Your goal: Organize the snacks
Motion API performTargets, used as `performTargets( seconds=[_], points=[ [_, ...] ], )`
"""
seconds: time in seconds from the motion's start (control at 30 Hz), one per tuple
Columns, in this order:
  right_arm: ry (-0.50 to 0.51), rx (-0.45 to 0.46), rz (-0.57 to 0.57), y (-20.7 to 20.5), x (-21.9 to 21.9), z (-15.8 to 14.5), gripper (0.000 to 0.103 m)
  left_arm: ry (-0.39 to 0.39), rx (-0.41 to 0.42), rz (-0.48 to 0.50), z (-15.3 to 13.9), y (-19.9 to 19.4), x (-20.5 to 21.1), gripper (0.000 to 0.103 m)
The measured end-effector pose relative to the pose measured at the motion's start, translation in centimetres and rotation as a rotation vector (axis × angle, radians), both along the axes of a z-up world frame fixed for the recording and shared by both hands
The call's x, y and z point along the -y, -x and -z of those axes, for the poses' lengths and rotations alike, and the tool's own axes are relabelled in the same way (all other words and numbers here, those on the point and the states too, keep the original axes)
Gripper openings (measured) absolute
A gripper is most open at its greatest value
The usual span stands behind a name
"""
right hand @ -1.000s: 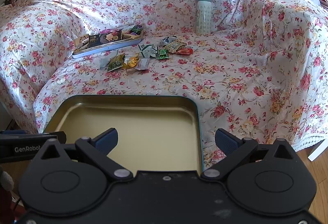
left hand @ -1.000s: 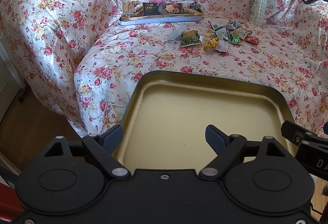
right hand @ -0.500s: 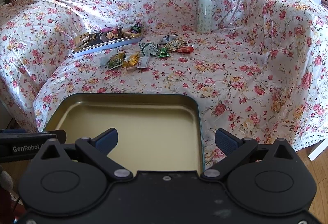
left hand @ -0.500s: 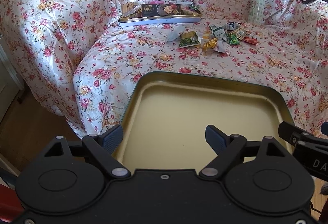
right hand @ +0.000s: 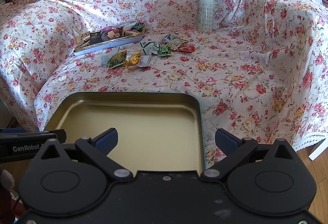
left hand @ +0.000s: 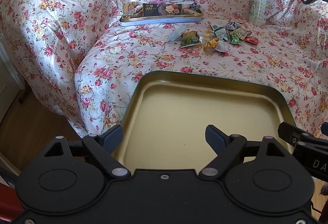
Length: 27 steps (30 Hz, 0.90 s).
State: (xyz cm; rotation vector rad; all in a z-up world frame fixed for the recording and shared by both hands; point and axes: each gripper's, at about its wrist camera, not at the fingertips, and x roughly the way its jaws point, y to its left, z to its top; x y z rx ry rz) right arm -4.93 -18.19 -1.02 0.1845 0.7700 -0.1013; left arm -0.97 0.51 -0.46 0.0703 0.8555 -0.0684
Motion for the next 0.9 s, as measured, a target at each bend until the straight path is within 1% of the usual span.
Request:
performTargets(
  seconds=[0.9],
  points=[
    [0.001,-0.005,-0.006,-0.03,0.03,0.03,0.103,-0.001,-0.011,-0.006,0.25,-0.05,-0.29,0.087]
  ],
)
